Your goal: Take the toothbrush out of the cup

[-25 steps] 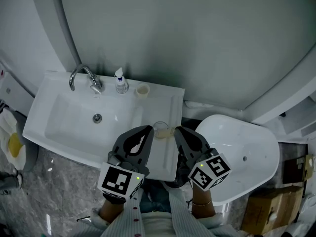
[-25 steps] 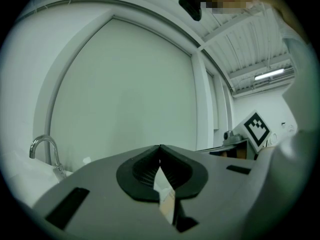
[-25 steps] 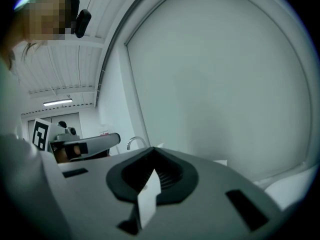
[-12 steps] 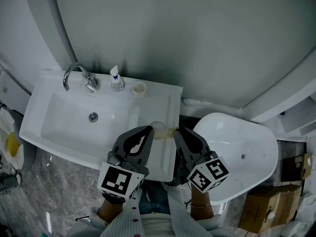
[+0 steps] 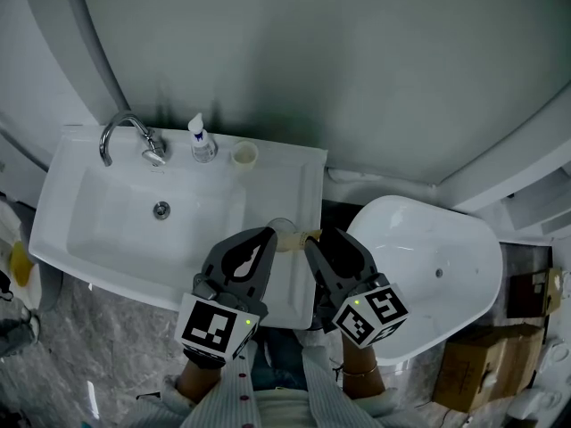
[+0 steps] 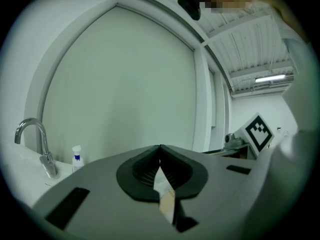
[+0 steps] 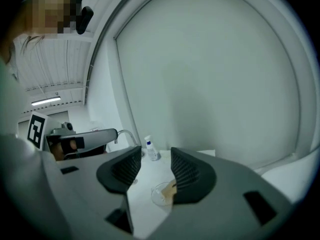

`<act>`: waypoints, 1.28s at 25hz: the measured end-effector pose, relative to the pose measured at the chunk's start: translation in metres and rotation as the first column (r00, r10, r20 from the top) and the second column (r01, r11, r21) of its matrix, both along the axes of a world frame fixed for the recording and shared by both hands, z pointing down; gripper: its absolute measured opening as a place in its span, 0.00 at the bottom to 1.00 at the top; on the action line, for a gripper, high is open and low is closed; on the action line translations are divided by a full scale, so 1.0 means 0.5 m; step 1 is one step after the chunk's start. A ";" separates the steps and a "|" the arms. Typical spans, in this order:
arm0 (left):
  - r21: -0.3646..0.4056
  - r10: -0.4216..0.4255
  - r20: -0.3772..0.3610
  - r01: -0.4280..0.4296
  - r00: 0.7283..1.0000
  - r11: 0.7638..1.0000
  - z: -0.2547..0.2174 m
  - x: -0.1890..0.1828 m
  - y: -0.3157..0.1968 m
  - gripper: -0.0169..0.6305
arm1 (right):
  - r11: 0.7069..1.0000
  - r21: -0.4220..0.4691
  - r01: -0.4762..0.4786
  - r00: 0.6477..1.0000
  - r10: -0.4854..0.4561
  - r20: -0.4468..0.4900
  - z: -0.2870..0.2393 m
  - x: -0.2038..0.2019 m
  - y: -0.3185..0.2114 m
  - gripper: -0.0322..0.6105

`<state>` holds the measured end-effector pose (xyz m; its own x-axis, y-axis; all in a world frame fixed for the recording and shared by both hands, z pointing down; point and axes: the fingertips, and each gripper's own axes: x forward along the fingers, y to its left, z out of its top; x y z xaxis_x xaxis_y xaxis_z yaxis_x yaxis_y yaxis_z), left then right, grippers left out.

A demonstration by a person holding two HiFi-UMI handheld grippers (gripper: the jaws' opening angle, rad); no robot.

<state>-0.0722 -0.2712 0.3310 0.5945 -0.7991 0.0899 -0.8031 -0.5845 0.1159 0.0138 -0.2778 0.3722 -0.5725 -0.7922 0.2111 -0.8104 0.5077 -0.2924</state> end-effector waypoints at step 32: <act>-0.132 0.067 0.012 -0.065 0.998 0.989 0.132 0.012 -0.067 0.05 | 0.972 -0.205 -0.117 0.993 0.120 0.002 0.192 -0.003 -0.024 0.45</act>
<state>-0.0661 -0.3045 0.3972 0.6430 -0.7389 0.2014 -0.7658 -0.6166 0.1826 0.0125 -0.2895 0.4682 -0.4817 -0.7955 0.3677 -0.8559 0.3370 -0.3922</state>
